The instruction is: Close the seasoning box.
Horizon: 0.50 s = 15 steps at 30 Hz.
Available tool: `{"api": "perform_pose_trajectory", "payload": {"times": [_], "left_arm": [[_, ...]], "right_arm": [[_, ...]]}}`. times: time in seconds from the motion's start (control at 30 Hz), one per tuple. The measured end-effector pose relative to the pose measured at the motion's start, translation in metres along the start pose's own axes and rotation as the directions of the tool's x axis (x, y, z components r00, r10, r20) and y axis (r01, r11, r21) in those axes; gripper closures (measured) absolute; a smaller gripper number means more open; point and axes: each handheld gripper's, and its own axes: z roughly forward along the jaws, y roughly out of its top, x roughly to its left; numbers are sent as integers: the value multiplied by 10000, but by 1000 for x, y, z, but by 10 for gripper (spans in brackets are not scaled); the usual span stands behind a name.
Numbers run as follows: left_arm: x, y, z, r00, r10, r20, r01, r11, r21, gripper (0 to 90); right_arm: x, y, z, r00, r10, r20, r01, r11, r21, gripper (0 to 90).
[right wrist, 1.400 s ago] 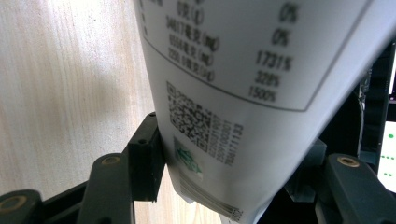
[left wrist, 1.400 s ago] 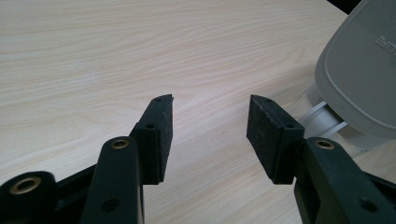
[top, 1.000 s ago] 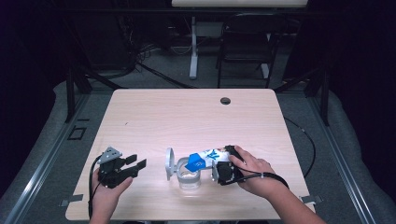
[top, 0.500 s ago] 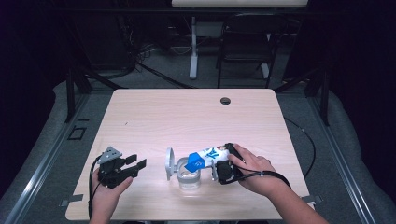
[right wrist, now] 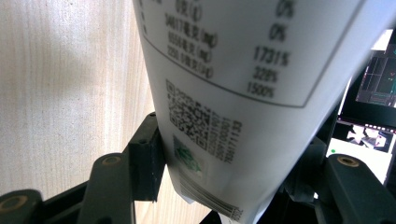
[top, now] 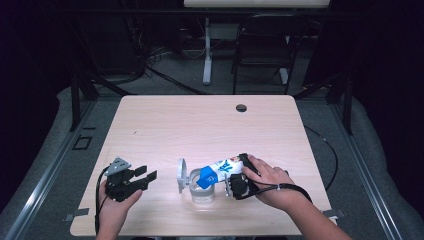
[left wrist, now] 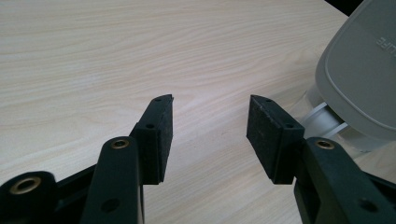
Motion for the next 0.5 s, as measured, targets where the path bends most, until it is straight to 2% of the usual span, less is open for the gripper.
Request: {"api": "perform_pose_trajectory", "payload": {"times": [0.5], "left_arm": [[0, 0, 0, 10000, 34, 22, -34, 9999, 123, 512]], "right_arm": [[-1, 1, -2, 9998, -174, 89, 173, 9998, 103, 418]]}}
